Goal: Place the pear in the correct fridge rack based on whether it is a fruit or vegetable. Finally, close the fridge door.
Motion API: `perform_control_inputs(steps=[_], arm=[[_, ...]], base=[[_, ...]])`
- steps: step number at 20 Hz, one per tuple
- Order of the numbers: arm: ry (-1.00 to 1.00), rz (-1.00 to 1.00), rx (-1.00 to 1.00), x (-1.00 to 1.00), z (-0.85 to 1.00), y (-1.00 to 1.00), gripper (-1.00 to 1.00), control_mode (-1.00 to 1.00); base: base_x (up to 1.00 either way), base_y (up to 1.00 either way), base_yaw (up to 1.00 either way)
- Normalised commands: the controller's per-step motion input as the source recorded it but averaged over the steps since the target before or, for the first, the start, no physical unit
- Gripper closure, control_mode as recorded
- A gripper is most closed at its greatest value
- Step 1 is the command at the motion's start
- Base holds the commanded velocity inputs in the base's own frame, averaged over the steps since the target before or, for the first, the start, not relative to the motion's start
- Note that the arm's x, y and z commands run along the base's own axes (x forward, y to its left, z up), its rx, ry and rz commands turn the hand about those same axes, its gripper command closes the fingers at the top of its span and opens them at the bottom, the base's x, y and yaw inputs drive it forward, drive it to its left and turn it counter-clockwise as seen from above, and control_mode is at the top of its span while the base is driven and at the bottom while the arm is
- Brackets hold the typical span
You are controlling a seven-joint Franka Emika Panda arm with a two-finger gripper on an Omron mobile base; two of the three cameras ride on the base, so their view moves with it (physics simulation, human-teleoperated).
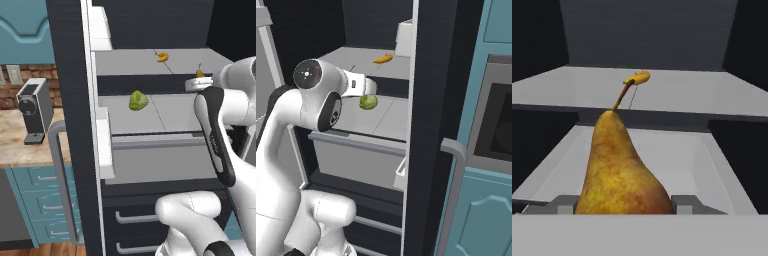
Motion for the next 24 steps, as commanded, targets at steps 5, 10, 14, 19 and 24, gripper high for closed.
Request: perform_control_inputs(steps=[5,10,14,19,24], arm=[[-0.12,-0.05,0.00,0.97,0.25,-0.25,1.00,-1.00],[0.05,-0.03,0.01,0.93,0.33,-0.34,1.00,-1.00],[0.12,0.00,0.05,0.86,0.15,-0.38,1.00,-1.00],[0.07,0.00,0.01,0.78,-0.04,-0.27,1.00,-1.00],[0.06,0.00,0.00,0.83,-0.35,-0.16,1.00,-1.00]], base=[[0.00,0.00,0.00],[0.00,0.00,0.00],[0.00,0.00,0.00],[0.00,0.00,0.00],[0.00,0.00,0.00]])
